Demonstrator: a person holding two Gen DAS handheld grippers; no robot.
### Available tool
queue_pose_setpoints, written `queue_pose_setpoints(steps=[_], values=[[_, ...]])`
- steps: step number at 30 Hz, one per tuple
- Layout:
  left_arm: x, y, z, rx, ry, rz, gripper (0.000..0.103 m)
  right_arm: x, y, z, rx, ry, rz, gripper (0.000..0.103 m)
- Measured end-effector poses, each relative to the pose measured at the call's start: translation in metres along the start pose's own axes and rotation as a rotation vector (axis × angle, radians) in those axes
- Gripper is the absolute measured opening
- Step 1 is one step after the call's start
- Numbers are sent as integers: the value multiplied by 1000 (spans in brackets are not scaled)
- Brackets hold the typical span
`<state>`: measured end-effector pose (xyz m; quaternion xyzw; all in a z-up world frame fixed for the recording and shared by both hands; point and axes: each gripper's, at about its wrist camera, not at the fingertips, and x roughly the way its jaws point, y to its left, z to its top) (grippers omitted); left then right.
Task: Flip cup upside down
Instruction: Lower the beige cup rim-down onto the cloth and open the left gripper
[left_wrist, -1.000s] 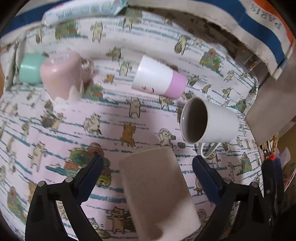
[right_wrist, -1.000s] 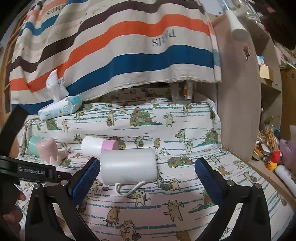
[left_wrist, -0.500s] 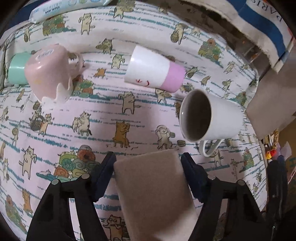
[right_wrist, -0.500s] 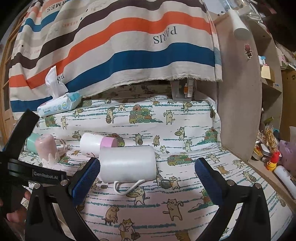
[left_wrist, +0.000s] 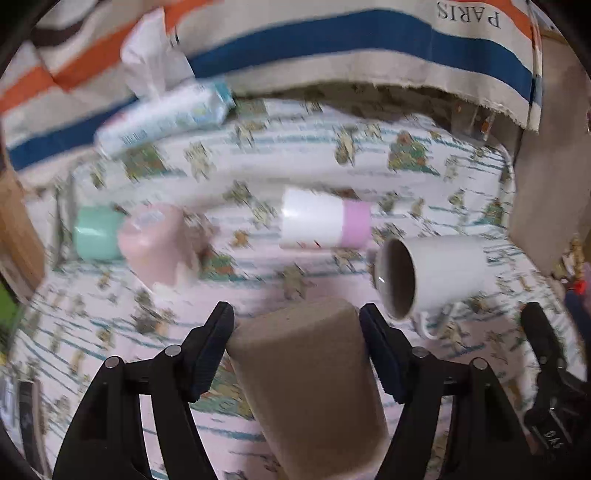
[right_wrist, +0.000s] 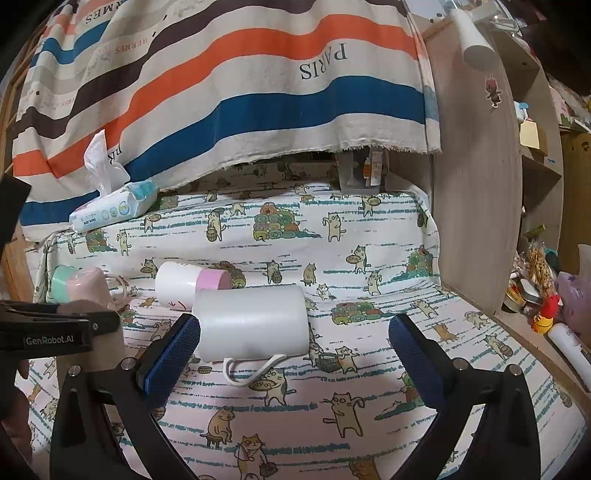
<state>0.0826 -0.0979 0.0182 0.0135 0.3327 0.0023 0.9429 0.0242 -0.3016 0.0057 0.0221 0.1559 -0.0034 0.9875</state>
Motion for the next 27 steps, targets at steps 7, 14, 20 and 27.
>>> queue_pose_setpoints(steps=[7, 14, 20, 27], values=[[-19, -10, -2, 70, -159, 24, 43, -1, 5, -1, -24, -6, 12, 102], [-18, -13, -9, 71, -141, -37, 44, -4, 8, -1, -35, -17, 11, 102], [-27, -23, -18, 120, -165, -80, 44, -4, 8, -1, -33, -16, 11, 103], [-40, -28, -22, 129, -210, -98, 54, -4, 6, -1, -23, -13, 12, 103]])
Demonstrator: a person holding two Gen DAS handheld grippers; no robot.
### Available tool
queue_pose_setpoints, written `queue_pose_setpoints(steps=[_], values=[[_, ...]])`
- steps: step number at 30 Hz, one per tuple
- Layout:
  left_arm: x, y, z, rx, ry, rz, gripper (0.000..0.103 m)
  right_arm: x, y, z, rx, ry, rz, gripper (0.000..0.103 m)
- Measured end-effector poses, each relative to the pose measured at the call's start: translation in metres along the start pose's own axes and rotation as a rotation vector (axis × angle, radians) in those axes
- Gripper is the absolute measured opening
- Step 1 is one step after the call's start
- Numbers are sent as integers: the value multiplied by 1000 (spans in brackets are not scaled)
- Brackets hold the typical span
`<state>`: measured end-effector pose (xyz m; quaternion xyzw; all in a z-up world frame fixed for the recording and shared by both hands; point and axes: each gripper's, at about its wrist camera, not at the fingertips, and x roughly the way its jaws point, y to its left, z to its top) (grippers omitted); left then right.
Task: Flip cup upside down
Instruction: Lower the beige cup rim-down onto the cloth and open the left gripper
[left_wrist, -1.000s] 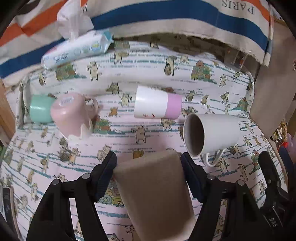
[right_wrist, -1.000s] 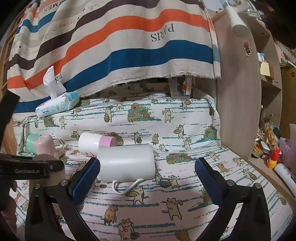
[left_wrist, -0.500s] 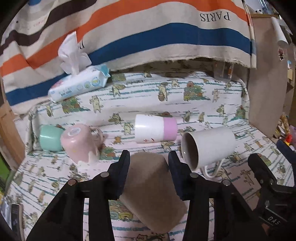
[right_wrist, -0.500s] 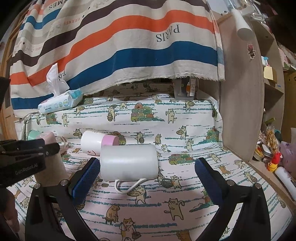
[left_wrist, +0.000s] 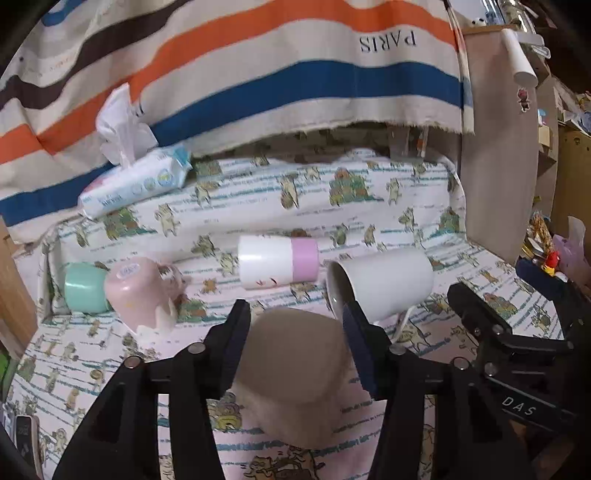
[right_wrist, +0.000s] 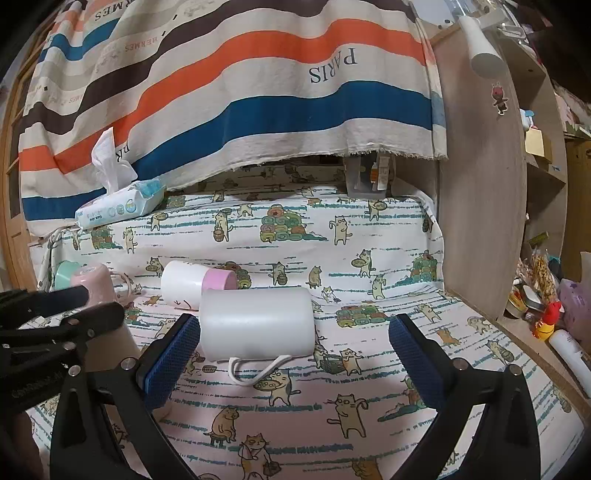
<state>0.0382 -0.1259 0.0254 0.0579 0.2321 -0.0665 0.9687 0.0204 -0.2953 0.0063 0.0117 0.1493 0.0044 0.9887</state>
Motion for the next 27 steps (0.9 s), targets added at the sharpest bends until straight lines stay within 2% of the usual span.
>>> queue_pose_setpoints(steps=[3, 7, 15, 19, 22, 27], values=[[-10, 7, 2, -10, -47, 13, 68, 0, 0, 0, -4, 2, 2, 103], [-24, 23, 5, -36, -102, 31, 77, -1, 1, -1, -7, -1, 4, 103], [-49, 56, -1, -63, -213, 91, 91, 0, 2, -1, -11, -1, 4, 103], [-61, 69, -8, -74, -279, 100, 102, -1, 3, -1, -14, -2, 4, 103], [-67, 77, -14, -75, -313, 97, 102, -1, 3, -1, -16, -3, 4, 103], [-68, 84, -28, -56, -322, 98, 102, 0, 4, -1, -32, -8, 1, 103]])
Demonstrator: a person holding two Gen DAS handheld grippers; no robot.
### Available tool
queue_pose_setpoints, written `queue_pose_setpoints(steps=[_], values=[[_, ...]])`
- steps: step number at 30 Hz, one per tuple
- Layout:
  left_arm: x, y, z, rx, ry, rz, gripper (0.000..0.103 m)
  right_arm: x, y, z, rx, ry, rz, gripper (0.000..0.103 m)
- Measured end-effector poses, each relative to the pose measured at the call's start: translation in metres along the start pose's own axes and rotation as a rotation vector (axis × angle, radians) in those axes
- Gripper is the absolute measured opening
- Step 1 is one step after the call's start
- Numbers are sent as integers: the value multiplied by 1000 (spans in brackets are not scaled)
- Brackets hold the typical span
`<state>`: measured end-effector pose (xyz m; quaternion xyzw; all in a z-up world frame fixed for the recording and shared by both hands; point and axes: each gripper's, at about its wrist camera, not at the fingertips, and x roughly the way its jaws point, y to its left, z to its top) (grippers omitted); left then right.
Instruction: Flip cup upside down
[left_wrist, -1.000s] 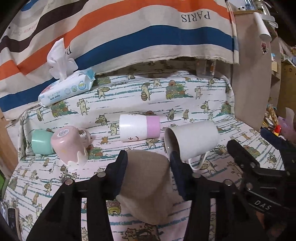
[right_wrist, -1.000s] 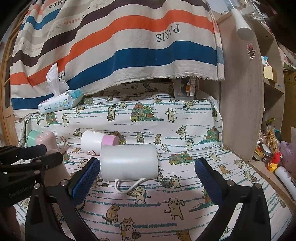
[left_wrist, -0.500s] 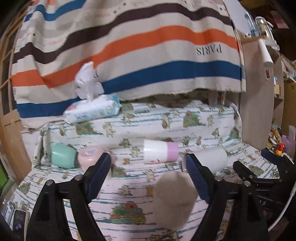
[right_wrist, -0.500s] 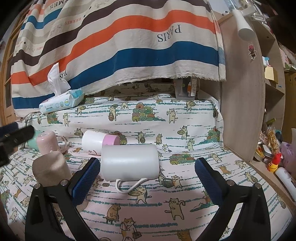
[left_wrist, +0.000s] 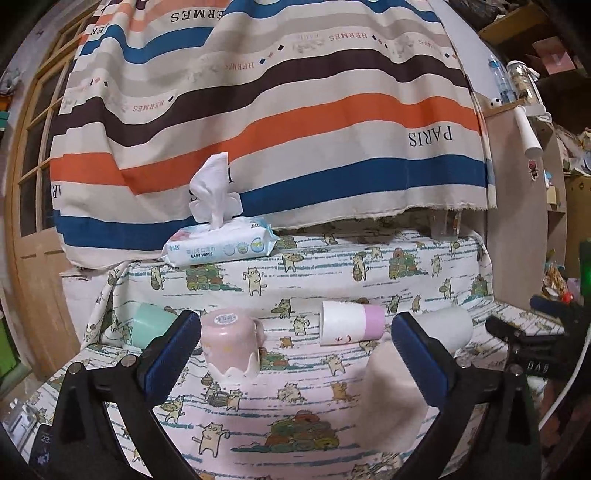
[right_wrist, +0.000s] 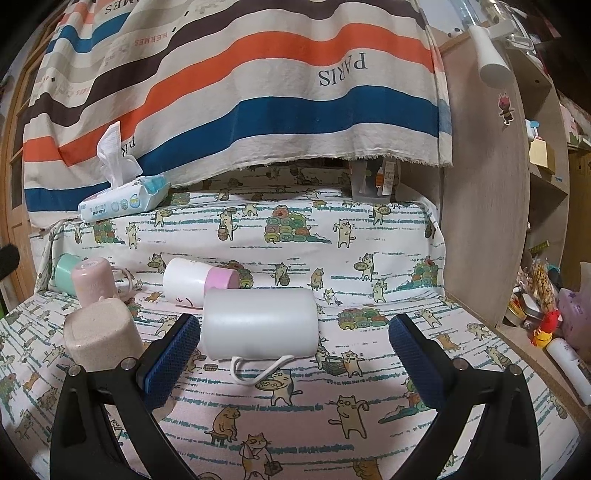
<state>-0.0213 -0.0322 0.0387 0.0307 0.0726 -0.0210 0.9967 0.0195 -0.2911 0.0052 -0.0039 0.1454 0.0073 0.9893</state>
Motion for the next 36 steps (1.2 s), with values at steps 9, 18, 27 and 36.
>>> queue_pose_setpoints(steps=[9, 18, 27, 36], values=[[3, 25, -19, -39, 9, 22, 102, -2, 4, 1, -23, -7, -2, 103], [11, 34, -32, -59, 49, 26, 102, -1, 4, 1, -24, -7, -1, 103], [27, 34, -37, -67, 147, -6, 103, 1, 6, 0, -28, 6, 5, 103], [39, 37, -39, -81, 211, -20, 103, 3, 6, 0, -27, 14, 4, 103]])
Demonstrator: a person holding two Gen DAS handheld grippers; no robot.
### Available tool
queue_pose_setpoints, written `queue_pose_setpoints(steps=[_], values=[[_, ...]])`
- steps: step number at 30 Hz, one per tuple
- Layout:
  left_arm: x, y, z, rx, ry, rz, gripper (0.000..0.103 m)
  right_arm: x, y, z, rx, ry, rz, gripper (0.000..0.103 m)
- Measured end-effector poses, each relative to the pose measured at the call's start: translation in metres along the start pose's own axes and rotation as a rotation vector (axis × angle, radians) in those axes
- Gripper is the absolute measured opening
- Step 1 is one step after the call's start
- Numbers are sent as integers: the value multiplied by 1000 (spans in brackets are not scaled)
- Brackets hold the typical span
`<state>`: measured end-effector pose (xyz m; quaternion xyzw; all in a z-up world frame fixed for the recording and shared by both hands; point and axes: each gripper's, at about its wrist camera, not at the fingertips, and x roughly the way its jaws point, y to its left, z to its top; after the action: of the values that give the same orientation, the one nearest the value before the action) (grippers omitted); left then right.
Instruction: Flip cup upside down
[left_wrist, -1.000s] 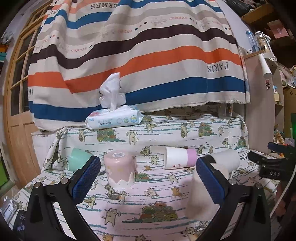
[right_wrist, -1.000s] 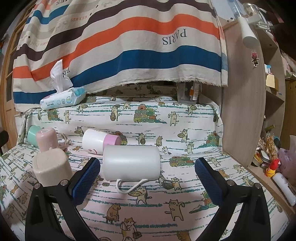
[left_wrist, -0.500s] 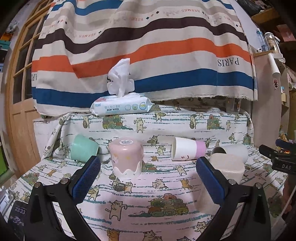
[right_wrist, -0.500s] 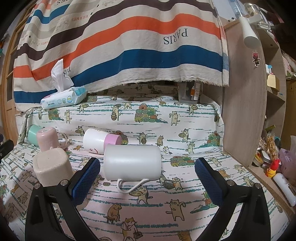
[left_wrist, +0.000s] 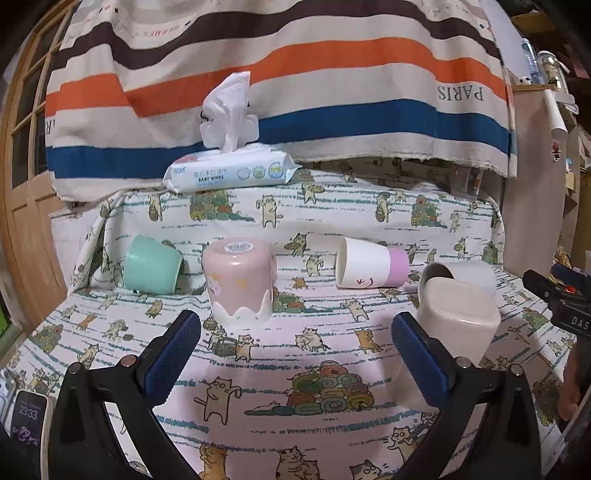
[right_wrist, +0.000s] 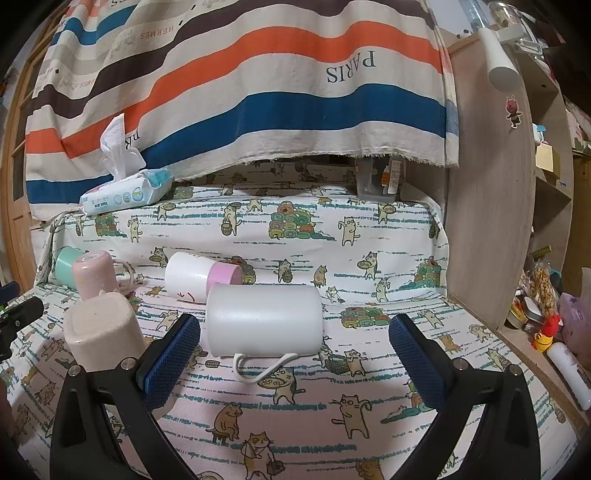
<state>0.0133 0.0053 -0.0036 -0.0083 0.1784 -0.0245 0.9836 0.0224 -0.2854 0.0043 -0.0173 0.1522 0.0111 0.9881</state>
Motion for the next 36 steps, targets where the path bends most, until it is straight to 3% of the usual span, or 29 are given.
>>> queue_pose_setpoints(steps=[10, 36], values=[[-9, -4, -1, 26, -48, 15, 103, -3, 0, -1, -1, -16, -8, 103], [-12, -1, 0, 12, -45, 28, 103, -1, 1, 0, -3, -2, 2, 103]])
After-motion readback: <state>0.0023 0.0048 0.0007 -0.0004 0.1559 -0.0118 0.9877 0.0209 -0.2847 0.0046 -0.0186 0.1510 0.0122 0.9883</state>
